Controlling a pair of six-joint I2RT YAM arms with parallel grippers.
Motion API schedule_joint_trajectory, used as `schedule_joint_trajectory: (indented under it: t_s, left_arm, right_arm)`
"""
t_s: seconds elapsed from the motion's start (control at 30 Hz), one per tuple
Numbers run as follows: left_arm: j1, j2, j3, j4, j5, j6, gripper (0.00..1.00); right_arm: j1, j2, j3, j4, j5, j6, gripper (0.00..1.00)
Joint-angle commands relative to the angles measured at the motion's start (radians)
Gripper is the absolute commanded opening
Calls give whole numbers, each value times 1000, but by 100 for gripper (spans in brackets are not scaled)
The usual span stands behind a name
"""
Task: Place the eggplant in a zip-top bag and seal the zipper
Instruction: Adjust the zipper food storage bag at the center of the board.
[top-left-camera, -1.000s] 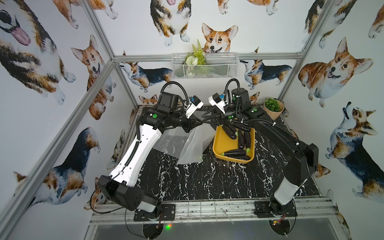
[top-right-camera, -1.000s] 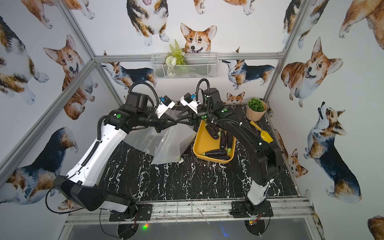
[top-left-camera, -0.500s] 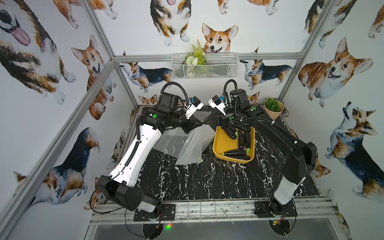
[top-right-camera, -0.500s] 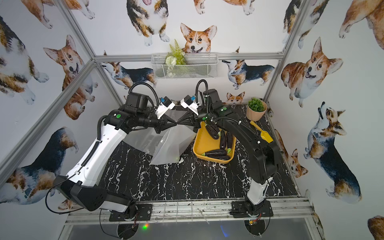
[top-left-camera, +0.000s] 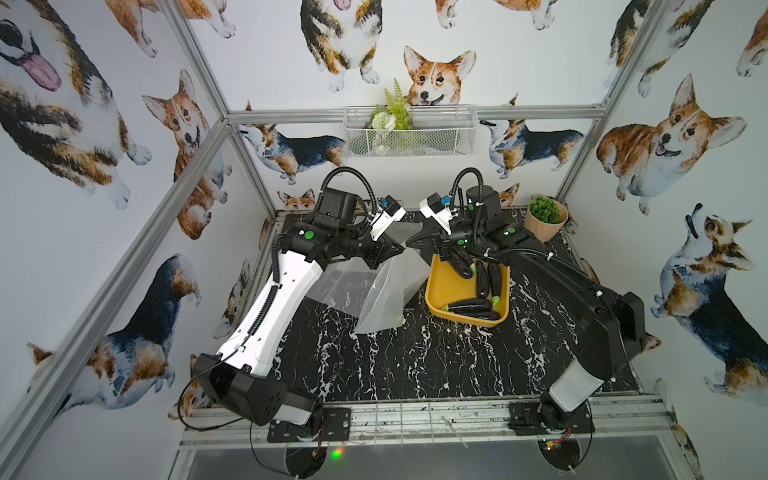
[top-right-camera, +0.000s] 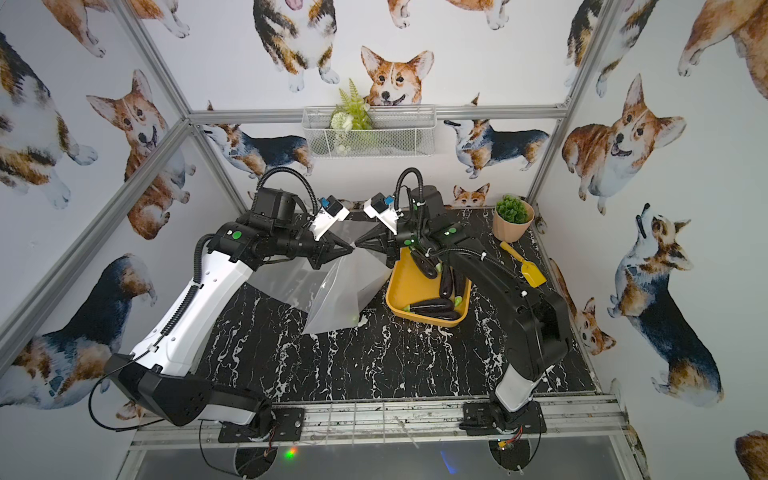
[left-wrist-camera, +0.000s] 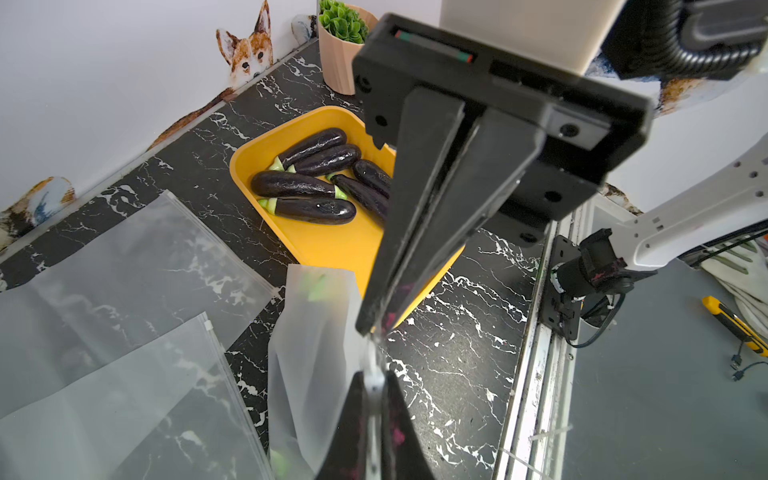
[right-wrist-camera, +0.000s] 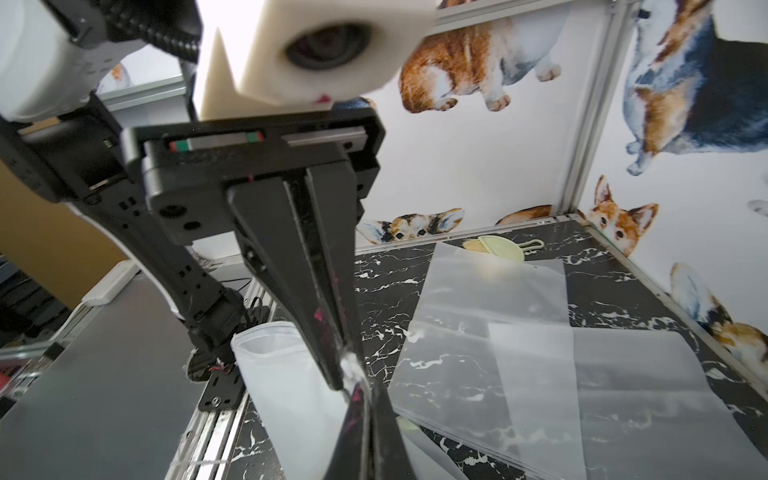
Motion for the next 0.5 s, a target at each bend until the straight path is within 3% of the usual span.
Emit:
schedule_joint_trajectory:
  t_s: [0.0,0.1,0.23,0.37,0.47]
  left_arm:
    - [2,-12,-14,25,-11,2,0]
    - [2,-14,-18,25,-14,0,0]
    - [4,-19,-14,23,-11,6,0]
    - [5,-13,11,-7,12,38,0]
    - [3,-5,30,-18,30,53,0]
  right_arm:
    - [0,-17,-29,194,103,112,0]
    - [-1,-14,-33,199,107,121,0]
    - [-13,1,0,131,-21,86,0]
    - [-25,18,79,-205,-174,-213,37]
    - [-22,32,131,-391,-191,-370,46]
